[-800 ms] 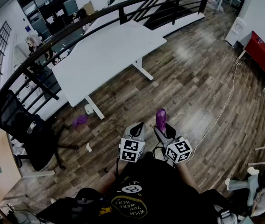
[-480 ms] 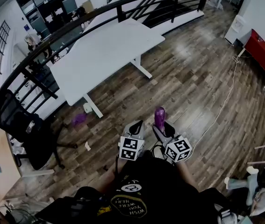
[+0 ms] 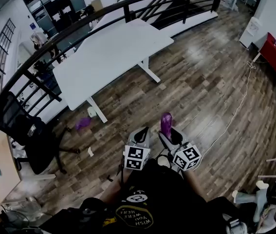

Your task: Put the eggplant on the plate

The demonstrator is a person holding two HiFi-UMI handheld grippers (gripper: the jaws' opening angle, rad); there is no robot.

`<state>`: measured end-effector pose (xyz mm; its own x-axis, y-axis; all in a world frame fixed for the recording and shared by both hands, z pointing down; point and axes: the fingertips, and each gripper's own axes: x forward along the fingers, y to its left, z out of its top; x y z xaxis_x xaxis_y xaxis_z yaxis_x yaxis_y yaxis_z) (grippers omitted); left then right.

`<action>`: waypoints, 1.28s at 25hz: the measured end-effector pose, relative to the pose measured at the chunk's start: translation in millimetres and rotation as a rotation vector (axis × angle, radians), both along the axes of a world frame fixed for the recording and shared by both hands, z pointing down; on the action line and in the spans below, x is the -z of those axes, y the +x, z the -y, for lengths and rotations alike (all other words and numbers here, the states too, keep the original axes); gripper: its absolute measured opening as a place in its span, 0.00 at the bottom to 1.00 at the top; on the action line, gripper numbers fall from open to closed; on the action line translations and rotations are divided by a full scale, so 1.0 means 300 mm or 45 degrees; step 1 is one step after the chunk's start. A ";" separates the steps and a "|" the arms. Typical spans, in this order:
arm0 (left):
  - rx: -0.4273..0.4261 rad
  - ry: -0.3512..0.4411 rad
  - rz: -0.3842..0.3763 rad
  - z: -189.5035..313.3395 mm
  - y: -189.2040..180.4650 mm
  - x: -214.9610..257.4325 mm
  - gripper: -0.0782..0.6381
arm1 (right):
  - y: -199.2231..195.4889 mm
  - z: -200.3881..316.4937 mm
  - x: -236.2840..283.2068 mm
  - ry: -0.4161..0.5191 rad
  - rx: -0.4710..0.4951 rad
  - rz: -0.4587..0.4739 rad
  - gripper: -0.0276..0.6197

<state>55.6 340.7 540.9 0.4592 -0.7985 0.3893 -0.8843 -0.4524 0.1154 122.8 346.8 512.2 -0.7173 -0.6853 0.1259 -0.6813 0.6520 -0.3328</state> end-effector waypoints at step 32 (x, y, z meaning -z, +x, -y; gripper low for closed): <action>-0.141 -0.088 -0.078 1.056 -0.286 -0.072 0.12 | -0.294 1.090 -0.050 -0.057 -0.053 -0.014 0.35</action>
